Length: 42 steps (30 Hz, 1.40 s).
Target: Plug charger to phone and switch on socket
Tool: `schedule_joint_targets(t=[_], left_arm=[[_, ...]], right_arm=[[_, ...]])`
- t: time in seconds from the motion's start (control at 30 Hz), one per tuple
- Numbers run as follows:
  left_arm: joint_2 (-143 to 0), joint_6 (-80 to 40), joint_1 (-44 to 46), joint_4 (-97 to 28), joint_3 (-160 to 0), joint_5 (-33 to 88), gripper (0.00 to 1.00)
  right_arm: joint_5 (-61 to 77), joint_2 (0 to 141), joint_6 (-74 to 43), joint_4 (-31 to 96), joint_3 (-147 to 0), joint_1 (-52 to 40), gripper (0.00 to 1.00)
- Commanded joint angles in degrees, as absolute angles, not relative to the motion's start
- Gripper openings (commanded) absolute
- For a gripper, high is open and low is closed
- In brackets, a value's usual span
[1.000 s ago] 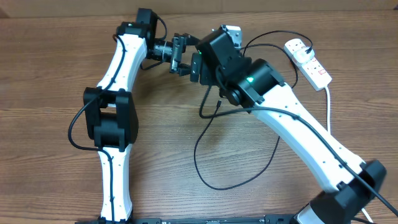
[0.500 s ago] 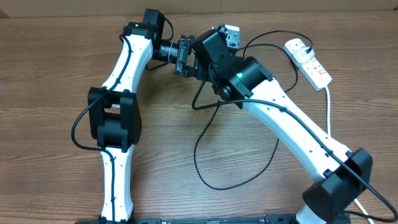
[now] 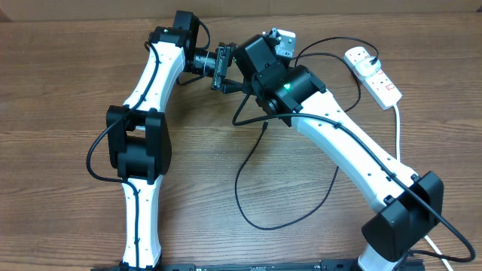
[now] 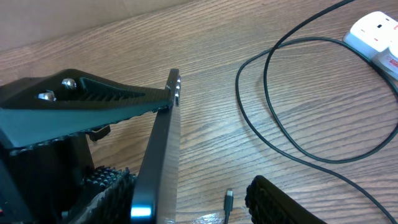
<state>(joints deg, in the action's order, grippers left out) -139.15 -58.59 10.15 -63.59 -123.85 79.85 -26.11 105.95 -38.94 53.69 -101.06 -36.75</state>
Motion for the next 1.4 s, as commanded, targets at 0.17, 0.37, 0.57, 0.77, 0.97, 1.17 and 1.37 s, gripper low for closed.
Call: schedule_joint_targets(t=[0.17, 0.37, 0.57, 0.77, 0.97, 1.17, 1.37], left_arm=[[-139.04, -59.35, 10.28, -63.57, -125.54, 81.89, 0.66], [-139.04, -59.31, 10.31, -63.57, -125.54, 81.89, 0.66], [-139.04, -59.16, 10.33, -63.57, -125.54, 81.89, 0.66], [-139.04, -59.16, 10.33, -63.57, -125.54, 81.89, 0.66], [-139.04, -59.13, 10.57, -63.55, -125.54, 81.91, 0.66], [-139.04, -59.16, 10.59, -63.53, -125.54, 81.91, 0.66], [-139.04, -59.11, 10.66, -63.53, -125.54, 81.91, 0.66]], right_arm=[[-26.72, 106.52, -39.03, 53.21, -102.21, -36.58, 0.49], [-25.45, 106.54, -39.03, 52.77, -102.21, -36.58, 0.42], [-25.26, 106.54, -39.03, 52.8, -102.21, -36.58, 0.39], [-23.94, 106.54, -39.03, 52.77, -102.21, -36.58, 0.34], [-23.9, 106.54, -39.03, 52.84, -102.21, -36.58, 0.29], [-23.49, 106.54, -39.03, 52.73, -102.21, -36.58, 0.25], [-23.49, 106.54, -39.03, 52.49, -102.21, -36.58, 0.23]])
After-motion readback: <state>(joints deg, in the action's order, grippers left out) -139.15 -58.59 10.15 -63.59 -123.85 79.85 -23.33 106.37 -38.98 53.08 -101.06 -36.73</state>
